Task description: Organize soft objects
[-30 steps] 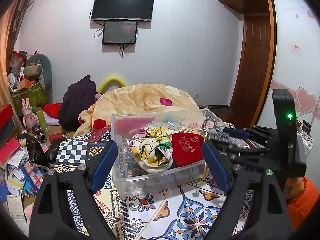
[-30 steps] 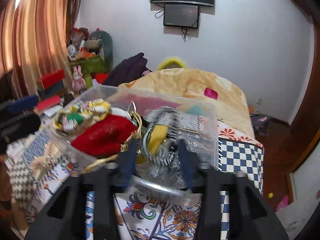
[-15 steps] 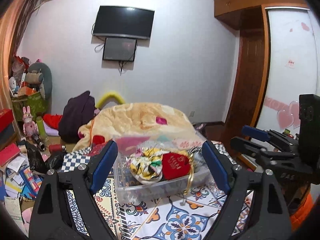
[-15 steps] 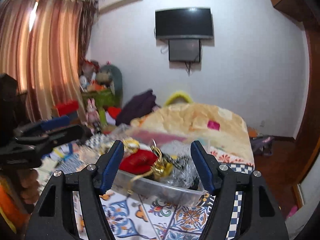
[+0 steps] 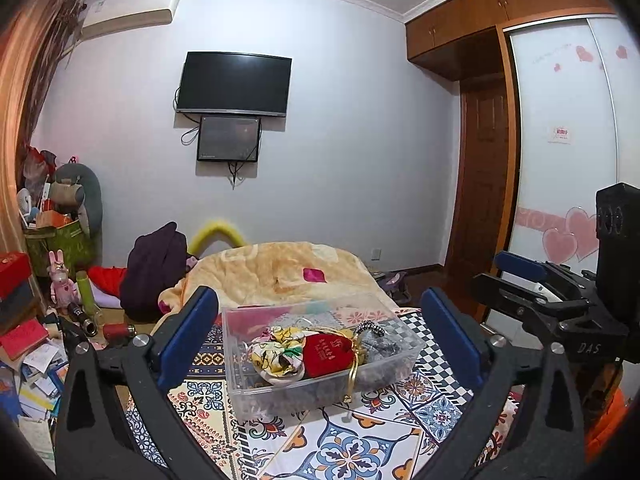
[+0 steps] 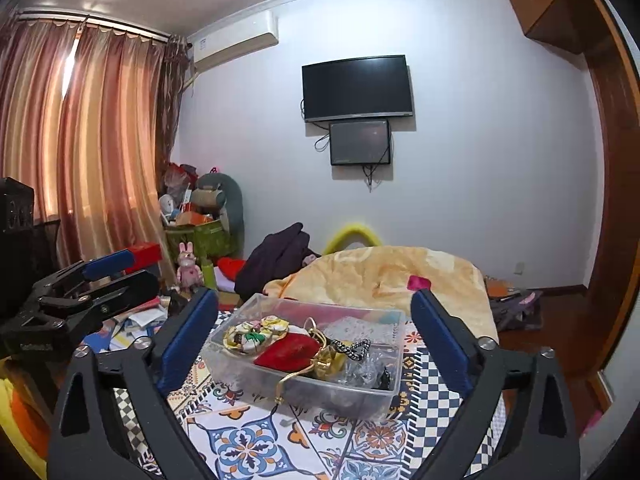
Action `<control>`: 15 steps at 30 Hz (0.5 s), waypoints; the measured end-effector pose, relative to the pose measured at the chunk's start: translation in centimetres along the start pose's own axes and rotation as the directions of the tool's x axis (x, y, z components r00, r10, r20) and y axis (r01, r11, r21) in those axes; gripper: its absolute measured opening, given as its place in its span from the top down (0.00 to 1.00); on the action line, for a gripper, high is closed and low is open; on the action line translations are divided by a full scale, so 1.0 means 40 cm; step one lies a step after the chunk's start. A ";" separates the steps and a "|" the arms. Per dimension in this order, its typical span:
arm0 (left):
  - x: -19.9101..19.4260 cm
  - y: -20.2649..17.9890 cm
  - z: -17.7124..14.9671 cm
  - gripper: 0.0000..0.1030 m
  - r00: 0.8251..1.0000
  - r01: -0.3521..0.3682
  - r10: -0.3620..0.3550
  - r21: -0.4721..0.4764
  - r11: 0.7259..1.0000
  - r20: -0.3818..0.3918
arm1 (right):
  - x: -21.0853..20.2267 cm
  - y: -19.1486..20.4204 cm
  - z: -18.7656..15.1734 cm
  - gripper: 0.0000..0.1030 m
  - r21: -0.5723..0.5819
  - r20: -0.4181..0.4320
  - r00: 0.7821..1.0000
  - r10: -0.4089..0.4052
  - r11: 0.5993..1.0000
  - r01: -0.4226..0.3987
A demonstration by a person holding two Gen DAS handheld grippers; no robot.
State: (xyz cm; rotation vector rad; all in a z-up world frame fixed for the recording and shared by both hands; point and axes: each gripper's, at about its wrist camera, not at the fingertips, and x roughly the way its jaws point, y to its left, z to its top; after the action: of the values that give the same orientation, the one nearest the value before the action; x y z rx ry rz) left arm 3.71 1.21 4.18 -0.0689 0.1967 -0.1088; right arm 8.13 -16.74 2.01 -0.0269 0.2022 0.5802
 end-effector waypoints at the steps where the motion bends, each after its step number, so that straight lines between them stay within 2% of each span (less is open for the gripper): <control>1: -0.001 -0.001 -0.002 0.00 1.000 0.001 -0.001 -0.002 1.000 -0.002 | 0.001 0.000 -0.001 0.02 0.000 0.003 1.000 -0.007 1.000 0.007; 6: 0.002 0.002 -0.007 0.00 1.000 -0.010 0.010 -0.004 1.000 -0.007 | -0.001 0.005 -0.004 0.00 -0.007 0.012 0.999 -0.031 1.000 0.031; 15: 0.000 0.000 -0.010 0.00 1.000 -0.011 0.011 -0.004 1.000 -0.009 | -0.018 0.002 -0.013 0.00 0.001 0.017 1.000 -0.023 1.000 0.023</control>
State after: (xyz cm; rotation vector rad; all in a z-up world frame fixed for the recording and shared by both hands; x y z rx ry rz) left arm 3.63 1.20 3.79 -0.0714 0.2064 -0.0980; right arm 7.38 -17.09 1.65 -0.0230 0.1856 0.5572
